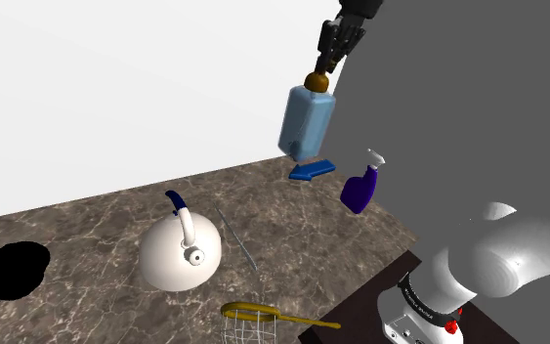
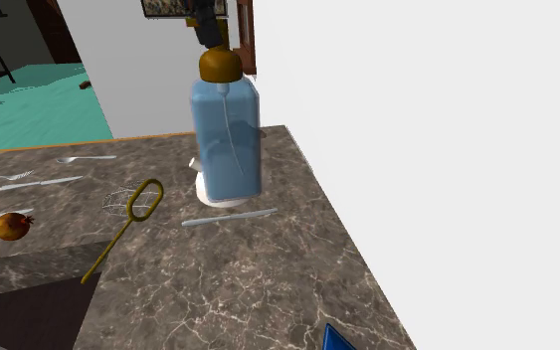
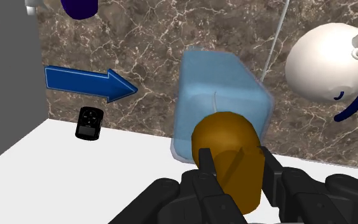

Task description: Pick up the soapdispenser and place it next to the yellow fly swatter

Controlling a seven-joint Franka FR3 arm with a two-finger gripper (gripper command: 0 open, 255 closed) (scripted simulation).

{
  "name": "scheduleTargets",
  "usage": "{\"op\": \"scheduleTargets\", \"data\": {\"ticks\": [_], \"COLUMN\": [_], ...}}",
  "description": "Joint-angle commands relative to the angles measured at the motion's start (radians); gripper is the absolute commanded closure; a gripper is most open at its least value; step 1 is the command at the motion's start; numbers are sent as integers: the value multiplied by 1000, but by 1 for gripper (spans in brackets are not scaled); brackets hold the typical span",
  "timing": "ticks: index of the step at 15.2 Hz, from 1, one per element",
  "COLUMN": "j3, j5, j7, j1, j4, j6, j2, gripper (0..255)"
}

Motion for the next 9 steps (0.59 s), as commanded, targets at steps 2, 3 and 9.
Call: {"op": "scheduleTargets", "data": {"ticks": [2,3,9], "j3": [2,3,7], "j5": [13,16,36], "j7": [10,12,33], "j1": [11,14,34], "j4": [-42,-49,-64], "j6": [-56,-77,-217], "j2": [-98,-127,-283], "gripper": [255,255,255]}}
